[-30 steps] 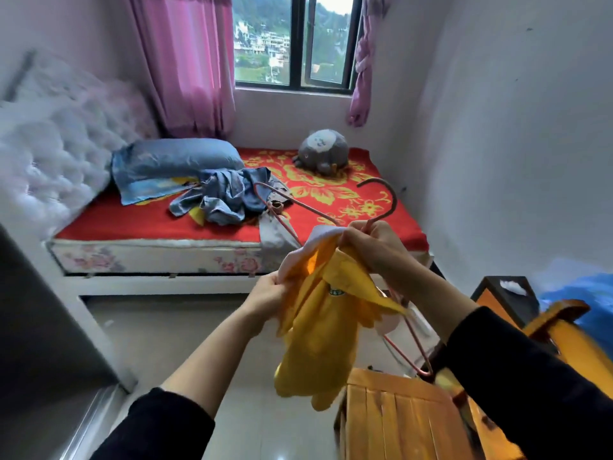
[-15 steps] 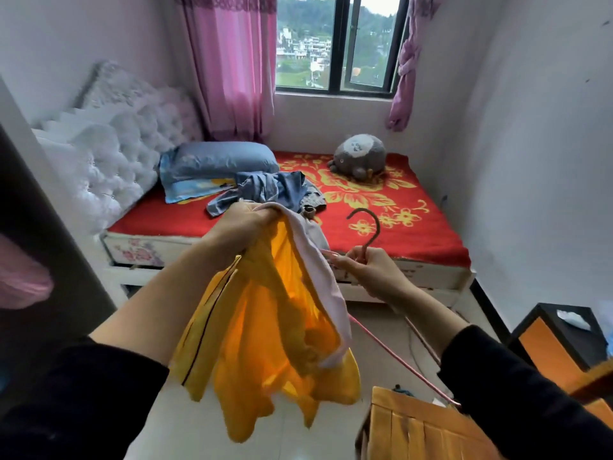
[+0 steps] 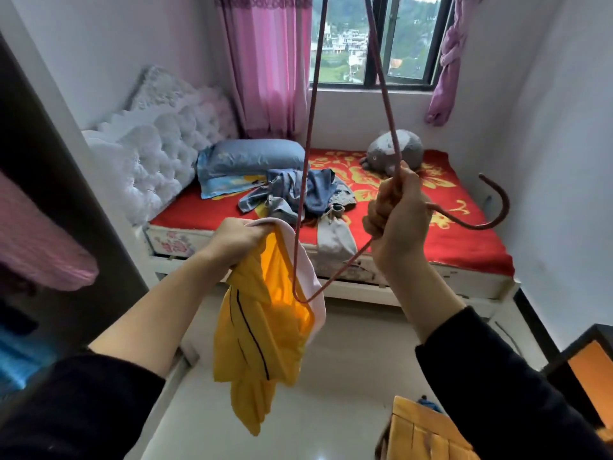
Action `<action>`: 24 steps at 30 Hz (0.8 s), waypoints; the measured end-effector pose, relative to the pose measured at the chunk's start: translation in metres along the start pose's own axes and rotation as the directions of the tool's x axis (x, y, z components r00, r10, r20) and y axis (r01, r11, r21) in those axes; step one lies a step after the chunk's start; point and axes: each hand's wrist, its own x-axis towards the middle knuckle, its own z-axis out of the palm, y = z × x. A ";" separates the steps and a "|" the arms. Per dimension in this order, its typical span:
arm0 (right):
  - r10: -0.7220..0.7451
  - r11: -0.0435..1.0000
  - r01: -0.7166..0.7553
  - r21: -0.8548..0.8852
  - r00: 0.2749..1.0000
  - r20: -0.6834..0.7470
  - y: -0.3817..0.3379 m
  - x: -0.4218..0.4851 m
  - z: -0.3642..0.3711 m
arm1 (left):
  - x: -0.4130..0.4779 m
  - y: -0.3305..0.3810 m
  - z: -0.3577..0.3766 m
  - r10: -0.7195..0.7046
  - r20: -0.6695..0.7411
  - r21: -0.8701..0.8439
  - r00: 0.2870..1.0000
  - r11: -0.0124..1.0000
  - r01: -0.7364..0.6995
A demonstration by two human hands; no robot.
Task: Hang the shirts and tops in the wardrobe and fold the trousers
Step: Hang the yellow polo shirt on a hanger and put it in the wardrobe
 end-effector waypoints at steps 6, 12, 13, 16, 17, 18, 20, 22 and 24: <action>-0.013 1.000 0.013 0.011 0.999 0.042 0.046 -0.007 0.009 | -0.011 0.007 -0.021 0.063 -0.026 -0.127 0.998 0.990 -0.066; 0.040 0.979 -0.006 -0.206 0.987 0.159 0.093 -0.015 -0.009 | -0.013 0.005 -0.057 0.057 -0.128 -0.304 0.990 0.948 -0.094; 0.064 0.957 -0.009 -0.291 0.981 0.181 0.097 -0.014 -0.013 | -0.012 0.002 -0.066 0.045 -0.164 -0.315 0.985 0.944 -0.095; 0.163 0.814 0.004 -0.580 0.958 0.236 0.100 -0.006 -0.025 | -0.010 -0.014 -0.087 0.028 -0.267 -0.276 0.963 0.955 -0.104; 0.186 0.765 0.023 -0.644 0.949 0.255 0.097 -0.002 -0.028 | -0.009 -0.021 -0.092 0.012 -0.312 -0.264 0.950 0.959 -0.099; 0.198 0.728 0.046 -0.684 0.941 0.274 0.094 0.002 -0.030 | -0.007 -0.027 -0.095 -0.013 -0.354 -0.264 0.935 0.961 -0.086; 0.192 0.658 0.128 -0.743 0.925 0.329 0.088 0.009 -0.031 | -0.005 -0.042 -0.098 -0.065 -0.408 -0.255 0.911 0.966 -0.046; 0.190 0.573 0.205 -0.794 0.908 0.372 0.083 0.018 -0.030 | -0.001 -0.062 -0.102 -0.109 -0.445 -0.223 0.889 0.975 0.008; 0.200 0.461 0.260 -0.849 0.901 0.385 0.079 0.026 -0.028 | 0.008 -0.084 -0.106 -0.164 -0.477 -0.224 0.864 0.973 0.061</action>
